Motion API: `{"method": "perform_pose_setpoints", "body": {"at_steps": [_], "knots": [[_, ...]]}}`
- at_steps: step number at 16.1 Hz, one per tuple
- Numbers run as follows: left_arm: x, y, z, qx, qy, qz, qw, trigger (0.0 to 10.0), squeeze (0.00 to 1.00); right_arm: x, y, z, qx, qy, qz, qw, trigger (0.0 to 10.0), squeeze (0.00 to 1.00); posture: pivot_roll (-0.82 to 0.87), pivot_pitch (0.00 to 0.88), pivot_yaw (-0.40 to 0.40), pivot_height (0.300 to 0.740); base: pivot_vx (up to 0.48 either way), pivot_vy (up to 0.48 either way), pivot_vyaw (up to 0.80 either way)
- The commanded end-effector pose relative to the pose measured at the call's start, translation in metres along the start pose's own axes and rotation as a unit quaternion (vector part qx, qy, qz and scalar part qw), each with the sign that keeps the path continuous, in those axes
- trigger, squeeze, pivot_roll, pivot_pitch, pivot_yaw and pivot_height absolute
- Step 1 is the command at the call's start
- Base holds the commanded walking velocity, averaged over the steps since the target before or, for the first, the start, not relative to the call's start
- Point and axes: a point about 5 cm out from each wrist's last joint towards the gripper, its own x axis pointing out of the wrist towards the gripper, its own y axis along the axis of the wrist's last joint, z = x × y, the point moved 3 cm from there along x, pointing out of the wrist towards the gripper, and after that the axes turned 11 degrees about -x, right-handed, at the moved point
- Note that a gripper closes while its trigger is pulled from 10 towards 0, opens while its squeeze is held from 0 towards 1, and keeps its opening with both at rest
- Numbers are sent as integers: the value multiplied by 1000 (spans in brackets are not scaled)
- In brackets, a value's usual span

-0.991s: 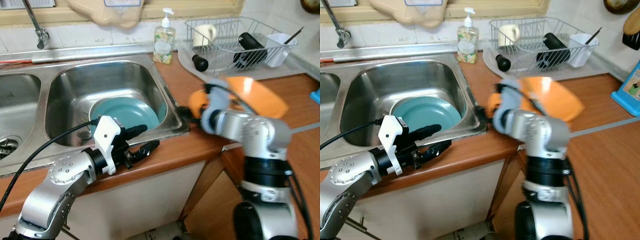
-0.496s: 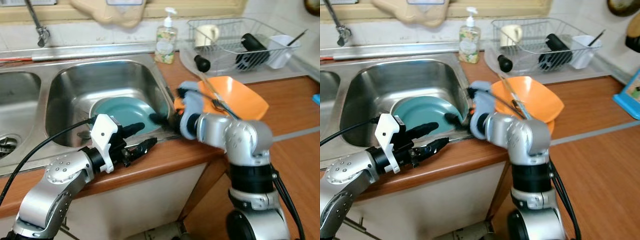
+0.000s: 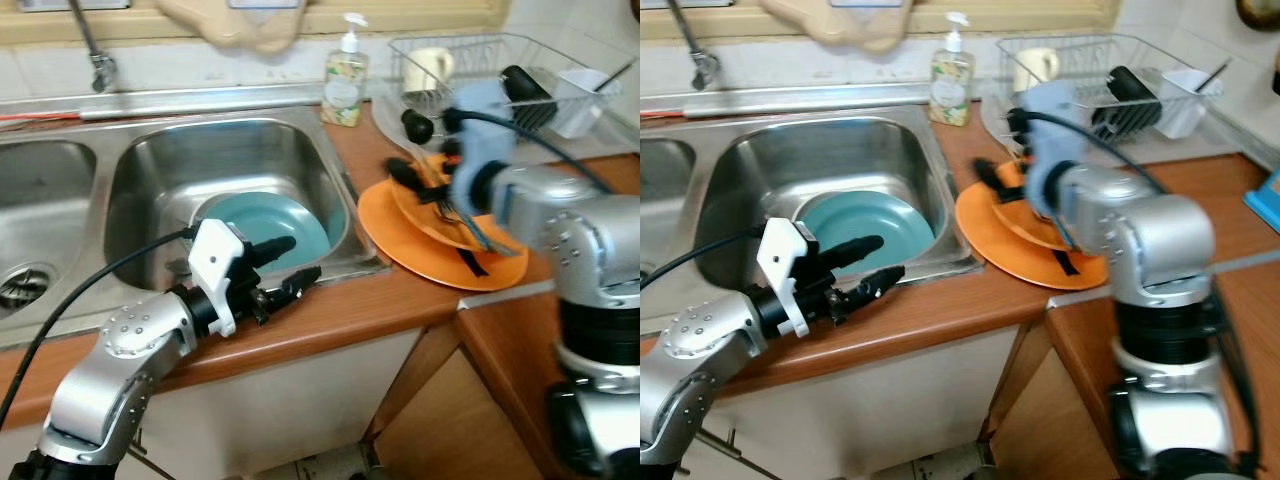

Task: Kitchen organization

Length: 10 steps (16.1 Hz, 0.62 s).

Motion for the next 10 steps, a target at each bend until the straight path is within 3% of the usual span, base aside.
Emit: {"method": "perform_pose_setpoints", "body": {"at_steps": [1, 6, 7, 8, 9, 10], "knots": [[4, 3, 0, 12, -2, 0, 1000, 10000, 0, 1, -4, 5, -4, -9, -10, 1000, 10000, 0, -152, 0, 2, 740, 0, 0, 0], [8, 3, 1, 20, -8, -3, 1000, 10000, 0, 7, -26, 29, 6, -38, -86, 996, 10000, 0, -157, 0, -4, 740, 0, 0, 0], [8, 4, 1, 21, -9, -3, 1000, 10000, 0, 8, -29, 30, 20, -34, -97, 995, 7333, 0, -156, 0, -10, 740, 0, 0, 0], [9, 4, 1, 21, -10, -3, 1000, 10000, 0, 9, -30, 31, 27, -30, -100, 994, 3294, 0, -156, 0, -10, 740, 0, 0, 0], [9, 4, 3, 22, -12, -3, 1000, 10000, 0, 11, -33, 32, 40, -23, -106, 993, 0, 0, -154, 0, -16, 740, 0, 0, 0], [9, 4, 3, 22, -13, -3, 1000, 10000, 0, 12, -34, 31, 43, -19, -106, 993, 0, 0, -156, 0, -17, 740, 0, 0, 0]]}}
